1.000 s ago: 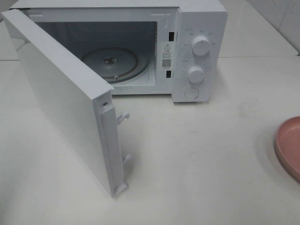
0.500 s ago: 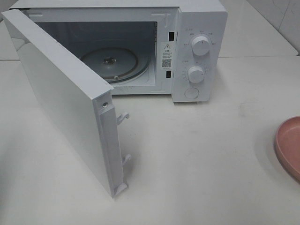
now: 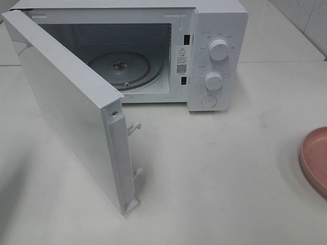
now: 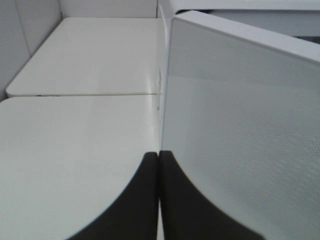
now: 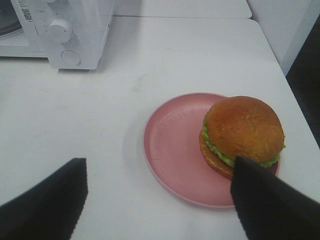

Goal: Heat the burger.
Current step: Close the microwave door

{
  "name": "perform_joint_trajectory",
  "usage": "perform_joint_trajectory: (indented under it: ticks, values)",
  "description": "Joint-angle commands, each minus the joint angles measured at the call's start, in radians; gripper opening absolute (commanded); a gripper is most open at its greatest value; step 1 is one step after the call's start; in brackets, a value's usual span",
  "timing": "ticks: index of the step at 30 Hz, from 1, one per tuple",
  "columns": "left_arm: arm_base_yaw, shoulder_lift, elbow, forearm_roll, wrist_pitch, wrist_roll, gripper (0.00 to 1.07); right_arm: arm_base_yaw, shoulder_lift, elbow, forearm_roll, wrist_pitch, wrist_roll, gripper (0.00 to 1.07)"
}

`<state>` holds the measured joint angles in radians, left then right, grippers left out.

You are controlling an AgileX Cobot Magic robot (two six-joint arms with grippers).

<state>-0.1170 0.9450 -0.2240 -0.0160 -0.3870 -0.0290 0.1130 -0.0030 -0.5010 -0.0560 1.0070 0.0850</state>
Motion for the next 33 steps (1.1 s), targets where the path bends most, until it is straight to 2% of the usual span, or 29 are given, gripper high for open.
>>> perform_joint_trajectory:
  ticks: [1,3,4,6,10,16,17,21,23,25,26,27,29,33]
  values:
    - [-0.017,0.033,0.000,0.037,-0.059,-0.041,0.00,-0.005,-0.033,0.002,-0.002,-0.013,-0.012,0.76]
    - [-0.041,0.141,0.000,0.143,-0.177,-0.104,0.00,-0.005,-0.033,0.002,-0.002,-0.013,-0.012,0.76]
    - [-0.041,0.141,0.000,0.143,-0.177,-0.104,0.00,-0.005,-0.033,0.002,-0.002,-0.013,-0.012,0.76]
    - [-0.051,0.218,0.000,0.215,-0.278,-0.141,0.00,-0.005,-0.033,0.002,-0.002,-0.013,-0.012,0.76]
    - [-0.072,0.292,-0.001,0.229,-0.358,-0.141,0.00,-0.005,-0.033,0.002,-0.002,-0.013,-0.012,0.76]
    - [-0.162,0.385,-0.002,0.178,-0.456,-0.124,0.00,-0.005,-0.033,0.002,-0.002,-0.013,-0.012,0.76]
    - [-0.194,0.412,-0.004,0.147,-0.471,-0.102,0.00,-0.005,-0.033,0.002,-0.002,-0.013,-0.012,0.76]
    - [-0.242,0.446,-0.019,0.078,-0.474,-0.079,0.00,-0.005,-0.033,0.002,-0.002,-0.013,-0.012,0.76]
    - [-0.304,0.471,-0.040,0.008,-0.475,-0.049,0.00,-0.005,-0.033,0.002,-0.002,-0.013,-0.012,0.76]
    - [-0.327,0.479,-0.051,-0.014,-0.474,-0.033,0.00,-0.005,-0.033,0.002,-0.002,-0.013,-0.012,0.76]
    - [-0.366,0.495,-0.072,-0.052,-0.474,0.005,0.00,-0.005,-0.033,0.002,-0.002,-0.013,-0.012,0.76]
    - [-0.366,0.495,-0.072,-0.052,-0.474,0.005,0.00,-0.005,-0.033,0.002,-0.002,-0.013,-0.012,0.76]
    - [-0.417,0.515,-0.104,-0.109,-0.470,0.051,0.00,-0.005,-0.033,0.002,-0.002,-0.013,-0.012,0.76]
    - [-0.460,0.543,-0.138,-0.168,-0.463,0.066,0.00,-0.005,-0.033,0.002,-0.002,-0.013,-0.012,0.76]
